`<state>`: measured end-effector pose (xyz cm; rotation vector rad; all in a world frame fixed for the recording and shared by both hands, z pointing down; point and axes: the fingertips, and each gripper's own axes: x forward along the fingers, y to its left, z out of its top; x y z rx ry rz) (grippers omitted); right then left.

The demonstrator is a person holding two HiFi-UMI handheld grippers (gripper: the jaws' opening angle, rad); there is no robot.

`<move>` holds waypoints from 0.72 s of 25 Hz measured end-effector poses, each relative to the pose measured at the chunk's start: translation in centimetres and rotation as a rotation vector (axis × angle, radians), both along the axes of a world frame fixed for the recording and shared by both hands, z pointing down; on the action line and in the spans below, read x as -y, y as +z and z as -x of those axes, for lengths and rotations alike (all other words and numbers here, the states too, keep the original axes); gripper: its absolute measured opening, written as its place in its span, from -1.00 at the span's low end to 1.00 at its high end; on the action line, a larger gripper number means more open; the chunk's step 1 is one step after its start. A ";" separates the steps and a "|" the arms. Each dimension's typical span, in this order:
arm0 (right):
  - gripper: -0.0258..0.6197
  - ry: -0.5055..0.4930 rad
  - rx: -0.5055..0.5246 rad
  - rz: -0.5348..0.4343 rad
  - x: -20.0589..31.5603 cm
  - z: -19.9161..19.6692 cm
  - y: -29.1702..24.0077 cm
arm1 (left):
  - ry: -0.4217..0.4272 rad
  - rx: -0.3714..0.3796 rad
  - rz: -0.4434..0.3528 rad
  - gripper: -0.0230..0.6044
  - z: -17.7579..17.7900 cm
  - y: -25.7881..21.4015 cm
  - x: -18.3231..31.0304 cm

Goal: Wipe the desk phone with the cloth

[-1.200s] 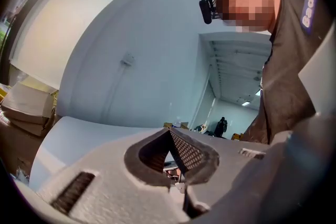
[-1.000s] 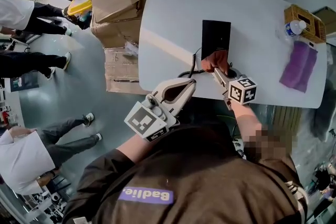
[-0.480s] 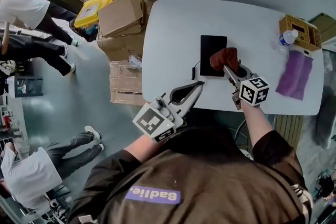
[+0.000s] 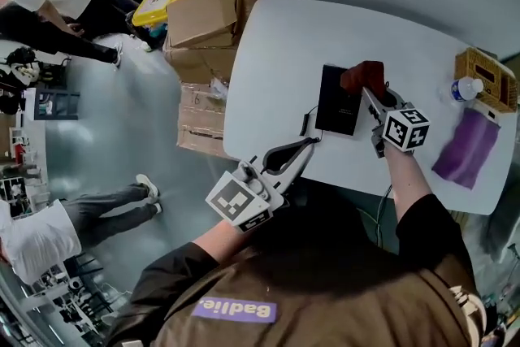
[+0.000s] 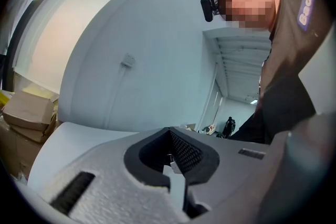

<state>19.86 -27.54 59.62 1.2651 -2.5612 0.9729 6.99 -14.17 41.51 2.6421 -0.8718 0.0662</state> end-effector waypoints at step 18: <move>-0.63 -0.015 -0.029 0.108 -8.6 1.9 5.0 | 0.037 -0.017 0.010 -0.91 2.0 0.3 -3.9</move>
